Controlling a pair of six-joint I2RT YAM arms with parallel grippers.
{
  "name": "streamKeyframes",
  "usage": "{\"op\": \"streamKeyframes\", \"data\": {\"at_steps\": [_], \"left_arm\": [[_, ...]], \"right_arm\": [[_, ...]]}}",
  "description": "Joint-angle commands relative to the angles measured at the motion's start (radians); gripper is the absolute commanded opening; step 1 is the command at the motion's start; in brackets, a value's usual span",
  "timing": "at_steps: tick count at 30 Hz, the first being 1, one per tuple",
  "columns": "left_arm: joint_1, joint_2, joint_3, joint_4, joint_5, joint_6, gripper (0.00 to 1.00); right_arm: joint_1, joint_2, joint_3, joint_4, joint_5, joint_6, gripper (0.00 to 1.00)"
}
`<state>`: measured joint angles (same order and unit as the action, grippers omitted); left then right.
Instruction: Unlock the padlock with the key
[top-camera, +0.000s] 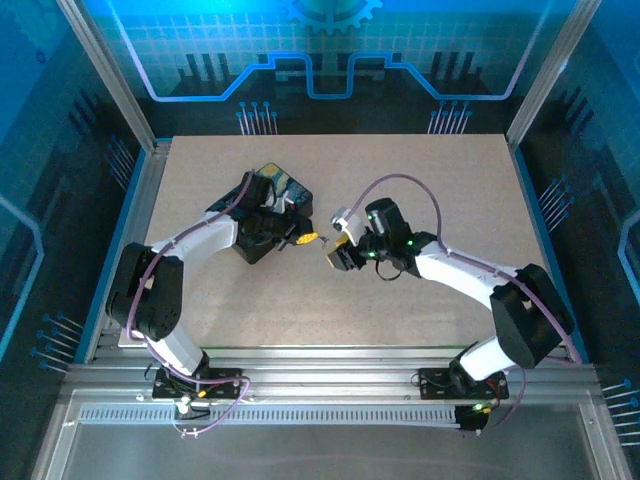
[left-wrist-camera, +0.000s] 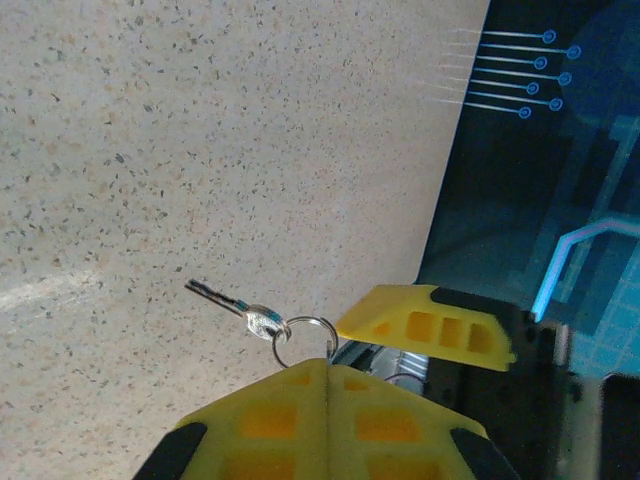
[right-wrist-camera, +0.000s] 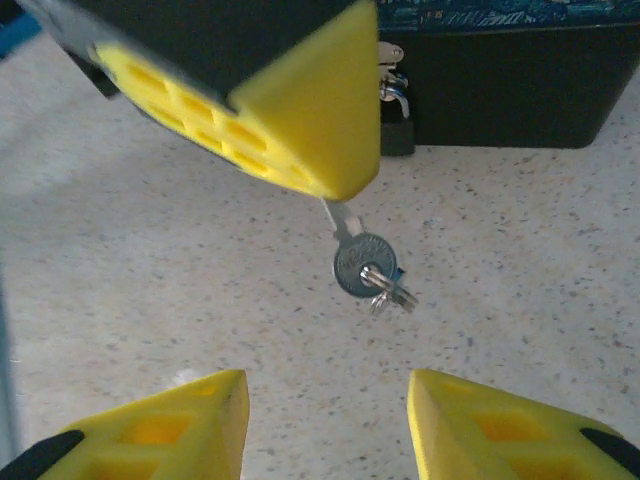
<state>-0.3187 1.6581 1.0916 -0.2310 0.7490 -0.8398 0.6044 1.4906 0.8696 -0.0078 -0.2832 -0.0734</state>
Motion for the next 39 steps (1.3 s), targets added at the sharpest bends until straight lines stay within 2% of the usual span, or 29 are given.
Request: {"op": "streamKeyframes", "data": {"at_steps": [1, 7, 23, 28, 32, 36, 39], "left_arm": [[0.003, -0.004, 0.035, -0.038, 0.016, -0.117, 0.0], [0.003, -0.021, 0.039, -0.057, 0.018, -0.107, 0.0], [0.001, -0.024, 0.025, -0.051, 0.02, -0.102, 0.0], [0.001, -0.027, 0.019, -0.048, 0.021, -0.104, 0.0], [0.001, -0.029, 0.013, -0.045, 0.021, -0.104, 0.0], [0.002, -0.027, 0.004, -0.032, 0.022, -0.114, 0.0], [0.002, -0.027, -0.004, -0.014, 0.025, -0.125, 0.0]], "right_arm": [[0.043, -0.019, -0.054, 0.192, 0.167, -0.135, 0.45], [0.073, 0.008, -0.042, 0.244, 0.269, -0.189, 0.42], [0.128, 0.053, 0.004, 0.255, 0.306, -0.25, 0.4], [0.138, 0.075, 0.045, 0.257, 0.321, -0.255, 0.26], [0.141, 0.075, 0.043, 0.27, 0.328, -0.252, 0.19], [0.141, 0.07, 0.043, 0.249, 0.304, -0.256, 0.07], [0.14, 0.068, 0.036, 0.232, 0.293, -0.258, 0.01]]}}
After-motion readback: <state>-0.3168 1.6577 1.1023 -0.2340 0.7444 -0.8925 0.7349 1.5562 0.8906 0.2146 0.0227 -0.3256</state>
